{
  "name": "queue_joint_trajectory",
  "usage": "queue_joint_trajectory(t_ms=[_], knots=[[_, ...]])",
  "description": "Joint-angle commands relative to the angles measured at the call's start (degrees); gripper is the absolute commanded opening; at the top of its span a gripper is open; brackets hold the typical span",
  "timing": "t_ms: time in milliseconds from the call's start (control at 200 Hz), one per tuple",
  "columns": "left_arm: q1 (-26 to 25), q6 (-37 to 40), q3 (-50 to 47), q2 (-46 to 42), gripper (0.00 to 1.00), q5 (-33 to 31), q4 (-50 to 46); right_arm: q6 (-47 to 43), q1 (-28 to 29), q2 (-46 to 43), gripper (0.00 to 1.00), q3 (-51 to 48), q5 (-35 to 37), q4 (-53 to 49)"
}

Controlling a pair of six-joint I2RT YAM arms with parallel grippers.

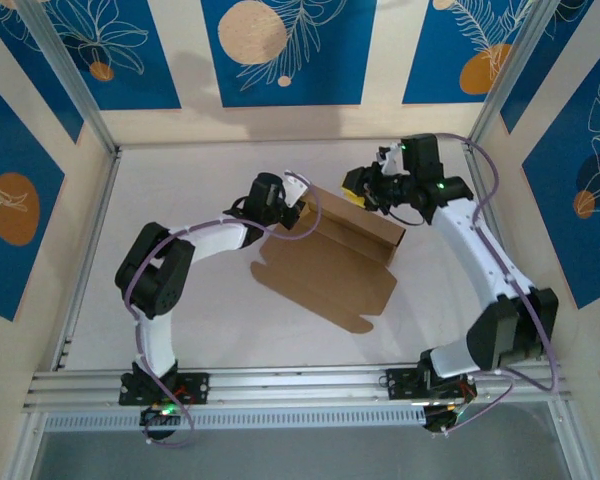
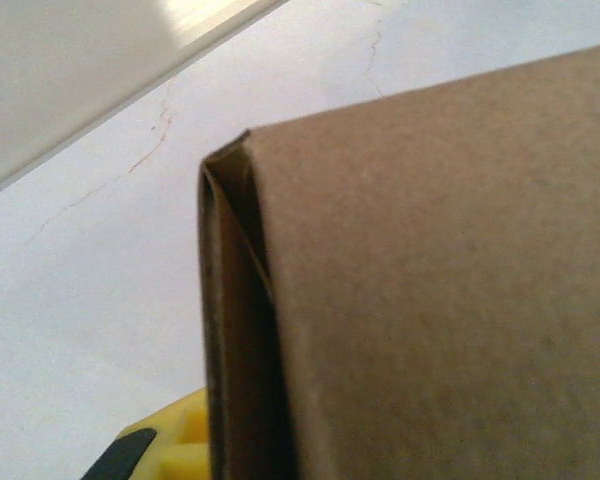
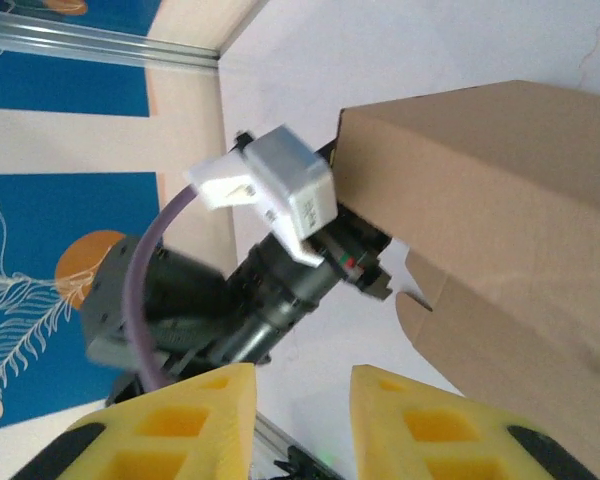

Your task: Fold the paper box

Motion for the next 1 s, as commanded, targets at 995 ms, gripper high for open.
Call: queue_joint_trajectory(t_ms=[995], knots=[[-1.05,-5.43,-1.30,1.21,0.27,-5.18,7.07,0.92,3.49,25.82,0.20,12.59,5.13,-4.20]])
